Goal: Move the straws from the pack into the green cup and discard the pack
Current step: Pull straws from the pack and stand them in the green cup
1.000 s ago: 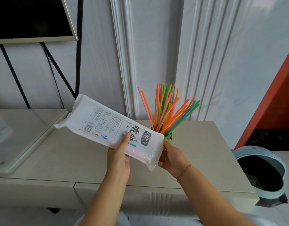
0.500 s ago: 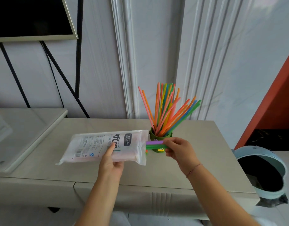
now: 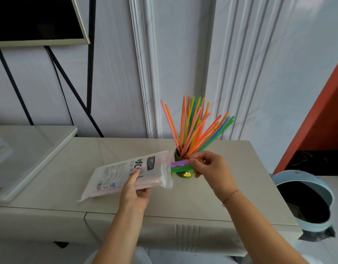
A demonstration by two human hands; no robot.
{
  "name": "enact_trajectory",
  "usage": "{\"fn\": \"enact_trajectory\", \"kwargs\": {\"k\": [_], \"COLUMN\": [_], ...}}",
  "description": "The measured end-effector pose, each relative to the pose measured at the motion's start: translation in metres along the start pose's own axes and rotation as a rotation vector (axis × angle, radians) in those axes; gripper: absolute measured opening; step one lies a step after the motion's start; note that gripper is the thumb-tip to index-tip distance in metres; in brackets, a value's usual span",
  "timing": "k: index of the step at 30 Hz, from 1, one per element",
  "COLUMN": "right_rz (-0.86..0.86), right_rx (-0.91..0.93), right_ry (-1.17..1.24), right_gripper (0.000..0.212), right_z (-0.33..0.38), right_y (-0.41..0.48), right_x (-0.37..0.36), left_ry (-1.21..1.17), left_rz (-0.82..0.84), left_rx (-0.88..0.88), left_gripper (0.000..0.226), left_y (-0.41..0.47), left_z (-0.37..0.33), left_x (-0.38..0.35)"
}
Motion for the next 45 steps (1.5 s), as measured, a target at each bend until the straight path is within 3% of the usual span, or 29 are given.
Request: {"fn": "enact_trajectory", "kwargs": {"k": [10,17,21,30,38,45], "right_rz": [-0.092,0.052,0.073,-0.135,-0.035,-0.027], "right_rx": [-0.129,-0.259,-0.247,-0.230,-0.305,-0.247], "right_ry": [0.258,0.650,0.649,0.607,0.601,0.516], "right_gripper": [0.014,0.025,0.013,0.012,0.015,0.011], "right_z": [-0.022,-0.035,-0.038,-0.039,-0.049,-0.042], "right_y": [0.006,-0.005,-0.008,0.005,-0.001,0.001], "right_x": [0.033,-0.013,-0.022,0.028,-0.002,-0.001], "left_ry": [-0.050,-0.048,-0.050,-0.017,0.113,0.112], "left_rz": [-0.065,-0.050,-0.046,-0.047,-0.002,-0.017], "left_rx": [-0.009,-0.009,-0.009,-0.059,-0.044,-0.033], "left_gripper": [0.020,0.023,0.020,0.020,0.030,0.030], "left_y": [0.002,-0.002,-0.002,0.002,-0.005,-0.004], "left_z": [-0.011,-0.001,-0.002,-0.023,-0.006,-0.008], "left_x": [0.007,0.003,0.000,0.006,-0.006,-0.003]}}
Point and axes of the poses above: each hand's wrist, its own y-axis towards the middle knuckle, its own x-axis out of the back of the hand, z = x × y, the point moved 10 cm from there along y, towards the middle knuckle, and after that the axes turned 1 degree about z, right-handed, at the moved point
